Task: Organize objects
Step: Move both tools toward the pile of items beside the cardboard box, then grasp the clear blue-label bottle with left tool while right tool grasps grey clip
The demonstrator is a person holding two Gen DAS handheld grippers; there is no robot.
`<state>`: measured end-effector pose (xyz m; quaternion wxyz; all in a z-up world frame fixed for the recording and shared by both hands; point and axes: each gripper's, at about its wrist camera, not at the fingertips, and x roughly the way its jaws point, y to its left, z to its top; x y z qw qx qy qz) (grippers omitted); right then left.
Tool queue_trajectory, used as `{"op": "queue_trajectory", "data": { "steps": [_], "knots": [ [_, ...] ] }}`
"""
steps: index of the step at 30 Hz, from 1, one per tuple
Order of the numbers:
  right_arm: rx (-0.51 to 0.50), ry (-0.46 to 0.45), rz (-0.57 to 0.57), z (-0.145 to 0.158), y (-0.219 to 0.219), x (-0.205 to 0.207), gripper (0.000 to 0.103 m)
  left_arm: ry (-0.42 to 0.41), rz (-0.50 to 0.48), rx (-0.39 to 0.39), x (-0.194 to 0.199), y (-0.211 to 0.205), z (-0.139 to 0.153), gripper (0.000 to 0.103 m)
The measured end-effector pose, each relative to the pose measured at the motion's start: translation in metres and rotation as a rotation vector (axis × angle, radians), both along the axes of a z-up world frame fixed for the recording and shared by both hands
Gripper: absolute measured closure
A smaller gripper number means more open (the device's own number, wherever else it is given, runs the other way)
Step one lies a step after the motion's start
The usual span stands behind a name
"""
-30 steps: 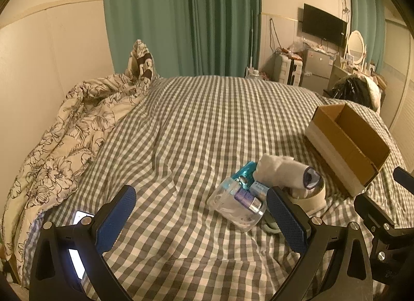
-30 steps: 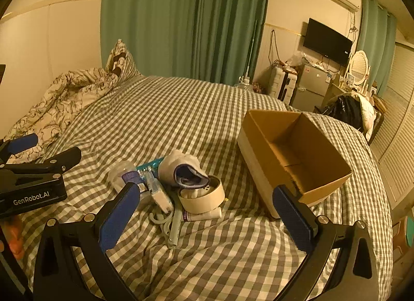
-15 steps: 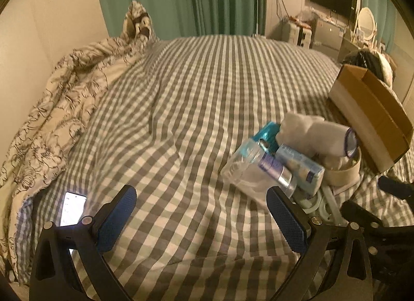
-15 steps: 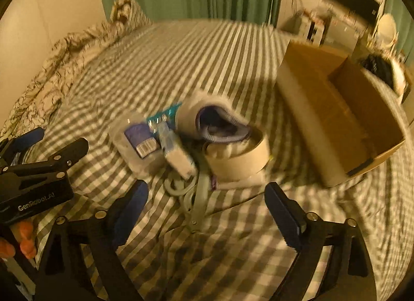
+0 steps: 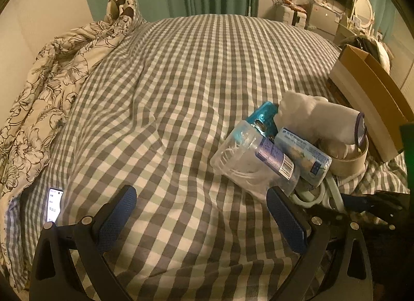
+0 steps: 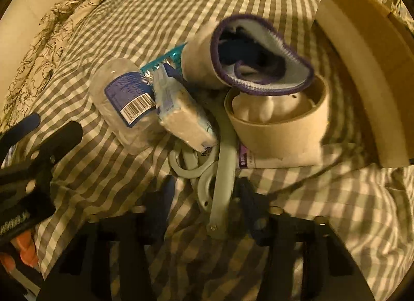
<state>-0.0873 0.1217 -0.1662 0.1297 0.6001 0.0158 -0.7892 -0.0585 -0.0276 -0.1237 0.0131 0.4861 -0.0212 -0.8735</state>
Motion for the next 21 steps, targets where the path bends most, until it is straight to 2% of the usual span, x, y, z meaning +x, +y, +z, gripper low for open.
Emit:
{"op": "queue_trajectory", "data": {
  "steps": [1,4,7,9,14,17,21],
  "knots": [
    [0.002,-0.001,-0.002,0.000,0.001,-0.001,0.077,-0.003,-0.004,0.004,0.000,0.000,-0.001,0.000],
    [-0.007,0.049,-0.006,0.011,0.002,0.005,0.080,-0.008,-0.015,0.014,0.000,0.000,-0.001,0.000],
    [0.007,0.174,-0.009,0.037,0.003,0.021,0.093,-0.011,-0.044,0.016,0.001,0.003,-0.001,0.000],
    [0.017,0.251,-0.020,0.055,0.005,0.033,0.093,-0.014,-0.063,0.016,0.001,0.006,-0.001,0.000],
    [-0.001,0.367,-0.068,0.091,0.023,0.044,0.094,-0.024,-0.119,-0.005,-0.003,0.017,-0.002,0.000],
    [-0.002,0.413,-0.085,0.107,0.034,0.047,0.094,-0.037,-0.176,-0.017,-0.010,0.027,-0.004,0.000],
    [-0.023,0.424,-0.105,0.115,0.050,0.048,0.094,-0.057,-0.269,-0.045,-0.020,0.043,-0.009,0.000]
  ]
}}
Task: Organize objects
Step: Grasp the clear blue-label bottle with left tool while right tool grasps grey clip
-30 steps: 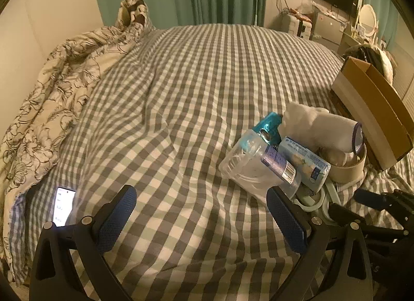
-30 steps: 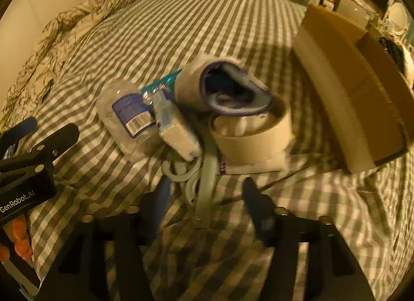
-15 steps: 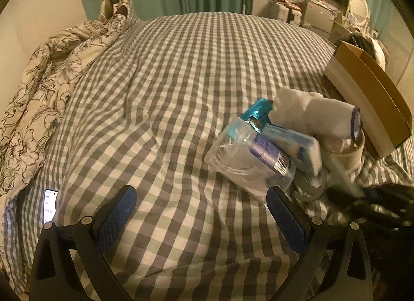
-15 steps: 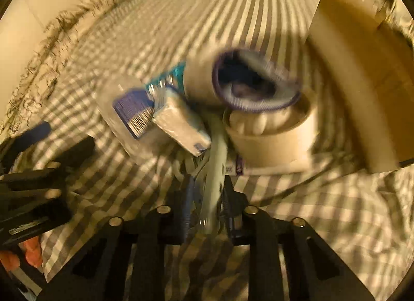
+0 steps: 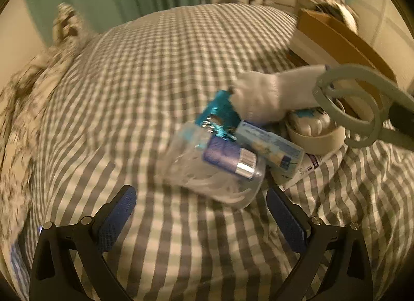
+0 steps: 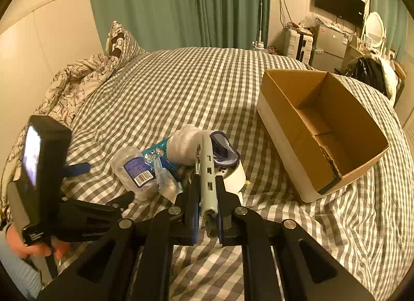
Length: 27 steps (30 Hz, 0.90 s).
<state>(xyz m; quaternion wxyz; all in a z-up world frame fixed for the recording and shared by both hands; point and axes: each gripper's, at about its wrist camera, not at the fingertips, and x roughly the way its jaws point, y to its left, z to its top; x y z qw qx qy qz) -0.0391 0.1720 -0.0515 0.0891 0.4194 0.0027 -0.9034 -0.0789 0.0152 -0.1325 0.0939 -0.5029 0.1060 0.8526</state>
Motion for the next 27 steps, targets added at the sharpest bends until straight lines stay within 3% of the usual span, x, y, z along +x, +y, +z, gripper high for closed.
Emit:
{"op": "queue_trajectory", "data": {
  "steps": [11,15,16,17,21,27],
  "knots": [
    [-0.046,-0.037,0.018,-0.012,0.002,-0.015,0.094,-0.078,-0.110,-0.060,-0.031,0.023,-0.029,0.000],
    [-0.052,-0.045,0.019,-0.016,0.001,-0.018,0.094,-0.117,-0.100,-0.104,-0.037,0.025,-0.043,0.000],
    [-0.052,-0.044,0.019,-0.016,0.001,-0.018,0.094,-0.116,-0.100,-0.102,-0.036,0.025,-0.043,0.004],
    [-0.054,-0.043,0.018,-0.015,0.002,-0.017,0.094,-0.100,-0.098,-0.101,-0.034,0.024,-0.040,0.008],
    [-0.046,-0.030,0.016,-0.009,0.002,-0.012,0.094,-0.063,-0.085,-0.077,-0.021,0.018,-0.023,0.008],
    [-0.047,0.044,0.009,0.020,0.006,0.007,0.094,0.037,-0.048,-0.027,0.008,0.007,0.029,0.008]
  ]
}}
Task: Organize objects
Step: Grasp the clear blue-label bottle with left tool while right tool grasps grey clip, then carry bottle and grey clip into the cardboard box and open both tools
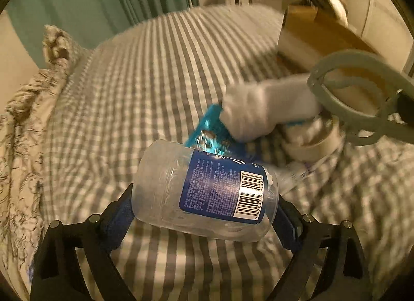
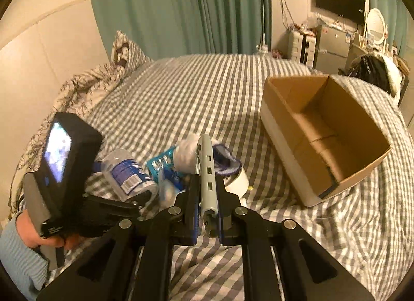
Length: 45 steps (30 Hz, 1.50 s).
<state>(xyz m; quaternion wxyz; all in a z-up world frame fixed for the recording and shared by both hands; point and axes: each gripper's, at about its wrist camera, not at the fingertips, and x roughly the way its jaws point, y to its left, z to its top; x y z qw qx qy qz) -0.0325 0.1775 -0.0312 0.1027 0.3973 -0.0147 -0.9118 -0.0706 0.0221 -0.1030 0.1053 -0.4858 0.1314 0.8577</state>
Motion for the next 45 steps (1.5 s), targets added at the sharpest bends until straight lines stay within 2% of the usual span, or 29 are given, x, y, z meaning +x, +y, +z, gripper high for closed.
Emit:
{"op": "queue_trajectory", "data": {
  "steps": [7,13,15,17,20,27,29,33,36,37,40,45],
  "knots": [
    [-0.005,0.141,-0.040,0.056,0.023,0.021,0.094,0.142,-0.033,0.086,0.008,0.021,0.084,0.008],
    [0.011,0.245,-0.127,0.106,0.076,0.025,0.094,0.261,-0.115,0.146,0.001,0.087,0.148,0.008],
    [0.028,0.269,-0.160,0.116,0.096,0.019,0.094,0.276,-0.148,0.173,-0.008,0.114,0.158,0.008],
    [0.031,0.274,-0.194,0.120,0.120,0.010,0.094,0.275,-0.173,0.201,-0.018,0.136,0.161,0.008],
    [0.033,0.258,-0.227,0.115,0.143,-0.008,0.094,0.252,-0.200,0.206,-0.037,0.173,0.150,0.008],
    [0.005,0.160,-0.270,0.060,0.187,-0.064,0.094,0.171,-0.237,0.178,-0.084,0.234,0.097,0.008],
    [-0.007,0.126,-0.285,0.043,0.197,-0.079,0.094,0.159,-0.254,0.168,-0.095,0.243,0.085,0.008],
    [-0.037,0.106,-0.307,0.019,0.214,-0.080,0.093,0.153,-0.288,0.176,-0.106,0.255,0.073,0.007],
    [-0.056,0.110,-0.331,0.016,0.227,-0.081,0.091,0.148,-0.279,0.194,-0.111,0.257,0.071,0.004],
    [-0.064,0.119,-0.337,0.018,0.229,-0.079,0.085,0.150,-0.277,0.205,-0.111,0.256,0.073,0.002],
    [-0.076,0.153,-0.360,0.031,0.236,-0.072,0.053,0.160,-0.276,0.226,-0.107,0.249,0.086,0.002],
    [-0.060,0.213,-0.371,0.072,0.226,-0.046,0.051,0.223,-0.246,0.221,-0.085,0.223,0.126,0.002]
  ]
}}
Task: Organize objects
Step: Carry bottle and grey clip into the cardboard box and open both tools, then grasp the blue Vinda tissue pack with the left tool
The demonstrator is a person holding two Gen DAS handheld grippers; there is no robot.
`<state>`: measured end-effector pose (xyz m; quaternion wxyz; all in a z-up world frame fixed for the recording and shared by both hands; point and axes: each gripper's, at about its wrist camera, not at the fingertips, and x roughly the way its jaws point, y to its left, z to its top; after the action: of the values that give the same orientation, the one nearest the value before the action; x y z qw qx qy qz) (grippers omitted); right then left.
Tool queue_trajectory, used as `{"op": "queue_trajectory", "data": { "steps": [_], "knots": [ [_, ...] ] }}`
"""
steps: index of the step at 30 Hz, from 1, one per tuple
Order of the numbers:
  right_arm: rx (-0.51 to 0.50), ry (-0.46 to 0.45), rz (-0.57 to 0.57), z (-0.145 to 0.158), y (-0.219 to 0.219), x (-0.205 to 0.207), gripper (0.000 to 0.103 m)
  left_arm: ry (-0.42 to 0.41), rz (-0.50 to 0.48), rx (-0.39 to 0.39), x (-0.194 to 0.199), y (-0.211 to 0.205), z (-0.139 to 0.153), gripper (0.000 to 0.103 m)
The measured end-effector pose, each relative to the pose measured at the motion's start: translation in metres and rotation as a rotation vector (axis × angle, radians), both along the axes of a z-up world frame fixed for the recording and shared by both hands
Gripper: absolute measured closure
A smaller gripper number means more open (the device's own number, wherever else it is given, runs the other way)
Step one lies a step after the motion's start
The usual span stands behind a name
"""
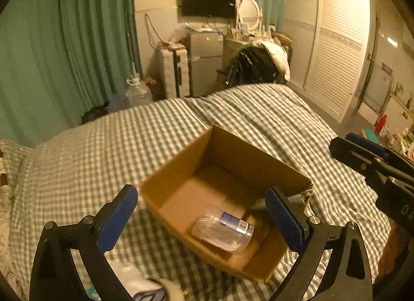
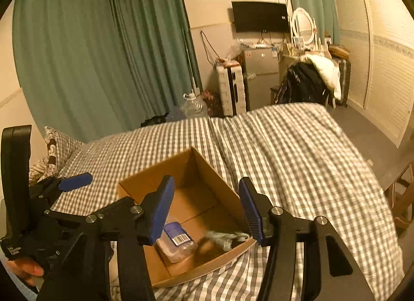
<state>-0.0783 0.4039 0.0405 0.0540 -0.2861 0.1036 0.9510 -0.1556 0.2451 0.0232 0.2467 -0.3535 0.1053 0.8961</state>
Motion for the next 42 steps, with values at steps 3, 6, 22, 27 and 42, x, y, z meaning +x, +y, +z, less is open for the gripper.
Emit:
{"op": "queue_trajectory", "data": {
  "steps": [3,6,22,27,42],
  "knots": [
    [0.028,0.030,0.011,0.026,-0.017,0.020,0.050,0.043,0.024,0.011,0.021,-0.024,0.027,0.002],
    [0.048,0.057,0.029,0.049,-0.038,0.037,0.045,0.095,0.066,0.004,0.042,-0.049,0.051,0.002],
    [0.135,-0.024,0.249,0.022,-0.182,0.070,0.022,0.051,0.424,0.024,0.103,-0.220,0.016,0.002],
    [0.159,-0.124,0.300,-0.035,-0.210,0.050,0.022,-0.022,0.512,-0.003,0.100,-0.245,-0.038,0.002],
    [0.158,-0.378,0.270,-0.136,-0.206,0.001,0.022,-0.318,0.447,-0.152,0.060,-0.207,-0.173,0.002]
  ]
}}
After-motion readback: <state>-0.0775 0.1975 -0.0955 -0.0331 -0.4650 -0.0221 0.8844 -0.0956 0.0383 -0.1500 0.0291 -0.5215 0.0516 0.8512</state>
